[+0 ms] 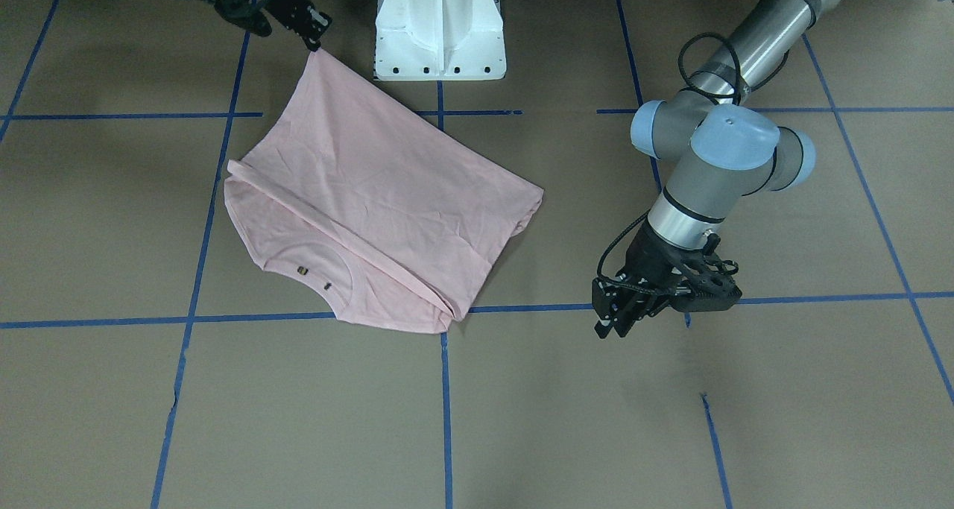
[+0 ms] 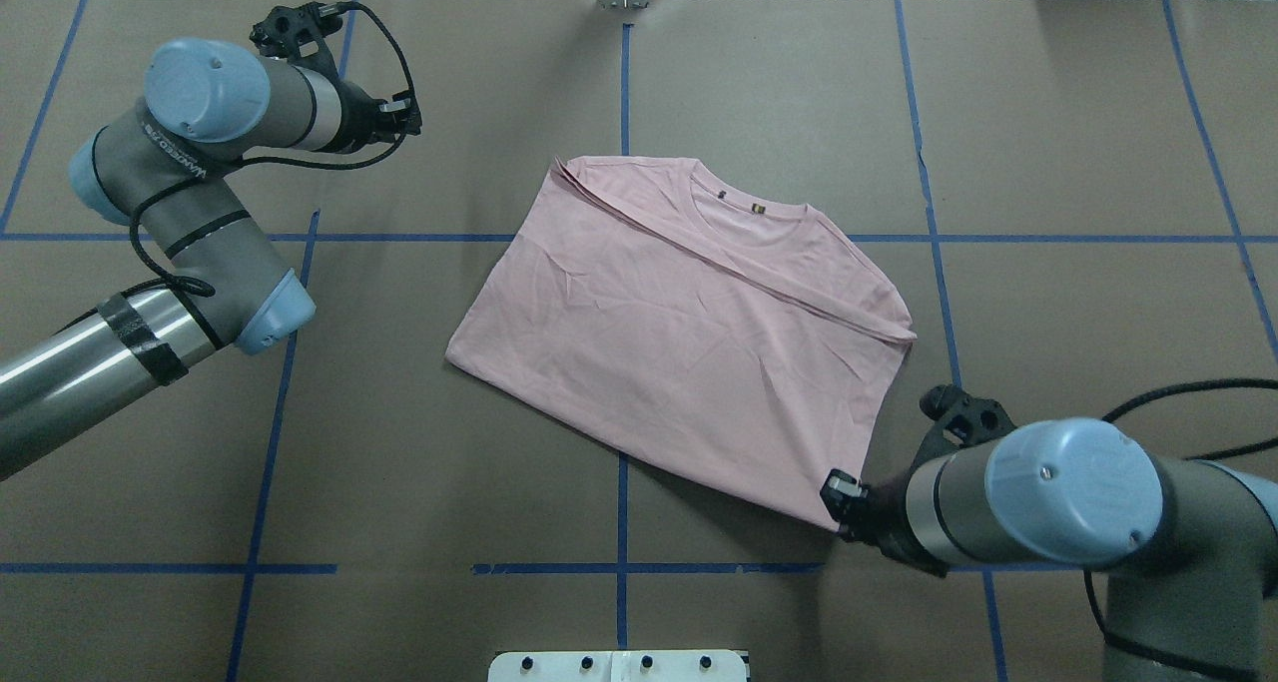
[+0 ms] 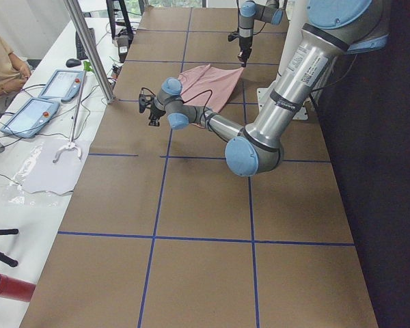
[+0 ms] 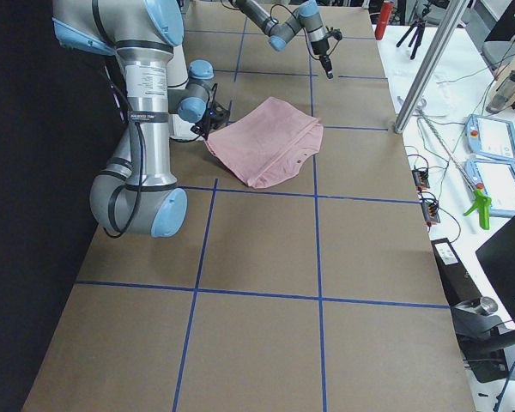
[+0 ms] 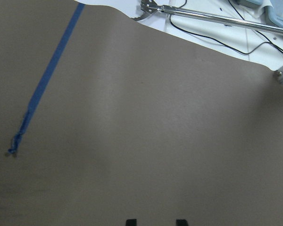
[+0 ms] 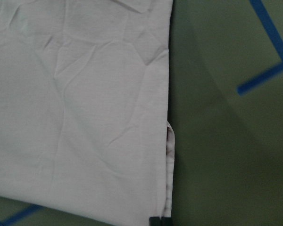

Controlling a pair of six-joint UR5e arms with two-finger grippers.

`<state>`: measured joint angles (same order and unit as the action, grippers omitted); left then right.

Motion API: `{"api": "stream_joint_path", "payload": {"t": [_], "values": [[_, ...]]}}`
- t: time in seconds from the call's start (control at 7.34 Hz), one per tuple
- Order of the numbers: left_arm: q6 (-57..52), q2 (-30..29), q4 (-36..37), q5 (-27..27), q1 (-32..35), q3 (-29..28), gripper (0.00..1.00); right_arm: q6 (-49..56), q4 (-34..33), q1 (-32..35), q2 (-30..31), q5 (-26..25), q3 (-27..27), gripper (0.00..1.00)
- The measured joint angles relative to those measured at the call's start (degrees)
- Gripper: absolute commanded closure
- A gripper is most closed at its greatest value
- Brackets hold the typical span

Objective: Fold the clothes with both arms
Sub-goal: 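Drag the corner with the right gripper to rotate the folded shirt, then bring both grippers to opposite edges of the rotated folded shirt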

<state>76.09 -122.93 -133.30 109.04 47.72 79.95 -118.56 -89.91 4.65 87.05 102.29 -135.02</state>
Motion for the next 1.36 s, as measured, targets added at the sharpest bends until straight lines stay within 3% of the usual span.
{"api": "stream_joint_path", "payload": {"t": [0.14, 0.41, 0.68, 0.95, 1.09, 1.36], "values": [[0.8, 0.9, 0.2, 2.8, -0.1, 3.2, 0.0, -1.4, -2.2, -2.9, 0.2, -0.5, -1.3, 0.0], [6.3, 3.3, 0.5, 3.9, -2.4, 9.1, 0.0, -2.3, -3.2, -0.2, -0.4, -1.9, -1.9, 0.0], [13.7, 5.4, 6.6, 1.7, -8.8, 15.7, 0.13, -1.8, -3.3, 10.0, -4.0, -2.3, -0.9, 0.0], [15.9, 6.7, 22.1, -5.5, -17.2, 23.5, 0.19, 0.7, -3.3, 19.3, -8.7, -2.4, 3.2, 0.0], [16.2, 6.9, 26.6, -8.3, -20.4, 24.5, 0.21, 2.3, -3.3, 21.6, -9.6, -2.3, 4.6, 0.0], [16.3, 7.3, 28.9, -9.9, -23.1, 24.5, 0.28, 3.4, -3.3, 22.7, -10.1, -2.3, 5.9, 0.0]]}}
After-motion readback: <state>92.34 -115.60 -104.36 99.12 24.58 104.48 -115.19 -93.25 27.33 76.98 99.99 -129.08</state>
